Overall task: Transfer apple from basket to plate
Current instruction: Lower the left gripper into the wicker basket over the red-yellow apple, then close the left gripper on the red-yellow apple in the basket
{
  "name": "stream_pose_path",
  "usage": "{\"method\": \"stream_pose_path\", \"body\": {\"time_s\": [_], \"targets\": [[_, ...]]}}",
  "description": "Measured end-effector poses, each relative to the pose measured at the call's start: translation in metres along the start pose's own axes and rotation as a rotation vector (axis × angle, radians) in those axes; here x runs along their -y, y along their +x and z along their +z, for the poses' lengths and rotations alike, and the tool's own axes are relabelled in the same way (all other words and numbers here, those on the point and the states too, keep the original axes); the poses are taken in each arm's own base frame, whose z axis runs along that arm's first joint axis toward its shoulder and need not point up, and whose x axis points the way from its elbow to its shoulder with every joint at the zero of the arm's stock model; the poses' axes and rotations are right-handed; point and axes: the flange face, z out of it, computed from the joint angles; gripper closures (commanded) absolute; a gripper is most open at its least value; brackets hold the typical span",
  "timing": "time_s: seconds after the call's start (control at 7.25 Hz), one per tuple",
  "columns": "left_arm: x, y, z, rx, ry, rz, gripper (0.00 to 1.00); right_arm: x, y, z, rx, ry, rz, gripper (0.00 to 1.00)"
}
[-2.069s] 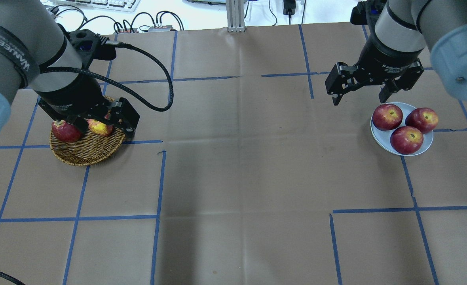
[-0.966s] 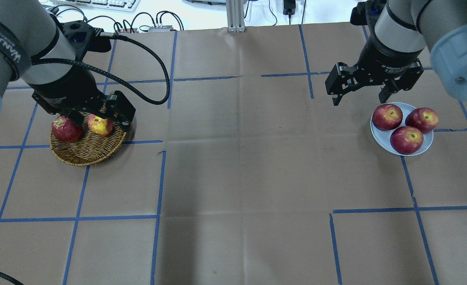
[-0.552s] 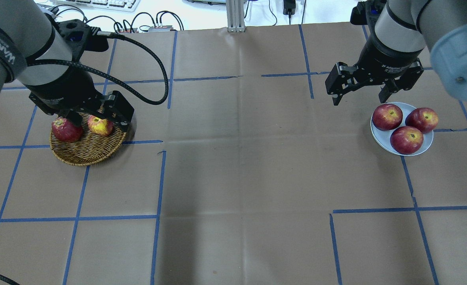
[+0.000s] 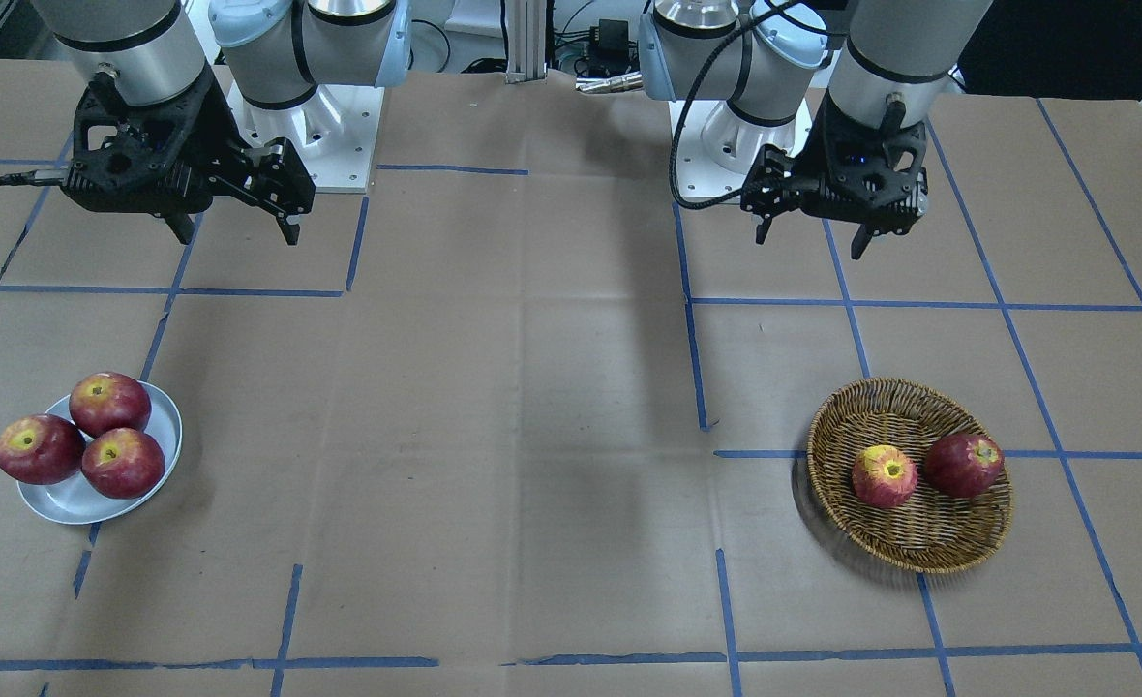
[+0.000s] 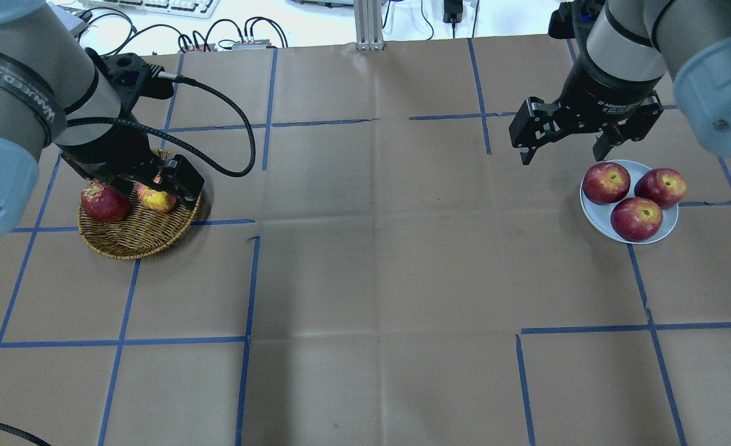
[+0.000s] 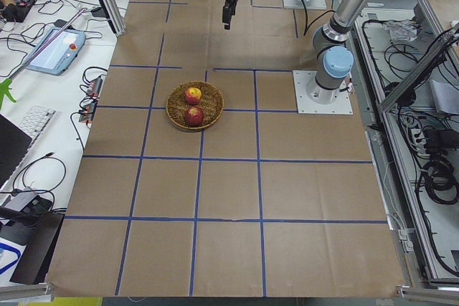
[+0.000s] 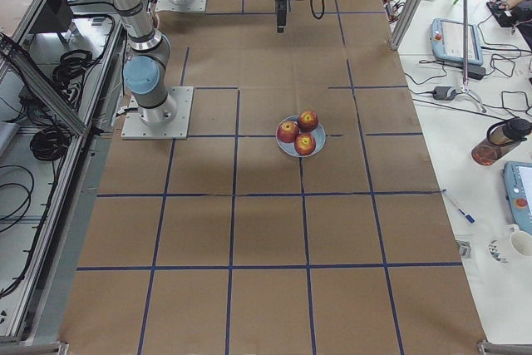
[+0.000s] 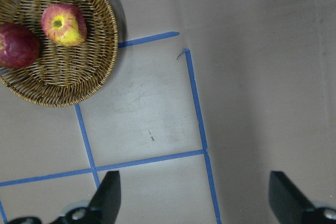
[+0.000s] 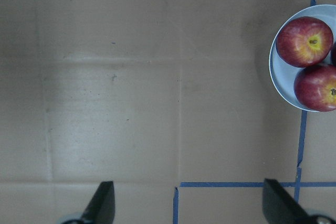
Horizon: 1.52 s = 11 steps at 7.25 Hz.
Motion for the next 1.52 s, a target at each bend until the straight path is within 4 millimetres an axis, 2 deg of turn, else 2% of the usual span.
{"method": "stream_pose_path", "body": {"time_s": [0.41, 0.69, 0.97, 1.24, 1.38, 1.52], "targets": [[0.040, -0.088, 0.095, 0.015, 0.022, 0.035, 0.01, 0.000, 0.000, 0.000, 0.000, 0.000, -0.001, 0.00], [0.079, -0.130, 0.142, 0.013, 0.017, 0.025, 0.01, 0.000, 0.000, 0.001, 0.000, -0.002, -0.001, 0.00], [0.110, -0.156, 0.180, -0.006, -0.005, 0.030, 0.01, 0.000, 0.000, 0.001, 0.000, -0.002, -0.002, 0.00], [0.119, -0.165, 0.219, -0.034, -0.047, 0.041, 0.04, 0.000, 0.000, 0.001, 0.000, -0.003, -0.003, 0.00], [0.119, -0.167, 0.233, -0.040, -0.061, 0.039, 0.27, 0.000, 0.000, 0.002, 0.000, -0.004, -0.003, 0.00], [0.119, -0.171, 0.245, -0.039, -0.068, 0.036, 0.36, -0.001, 0.000, 0.002, 0.000, -0.005, -0.003, 0.00]]}}
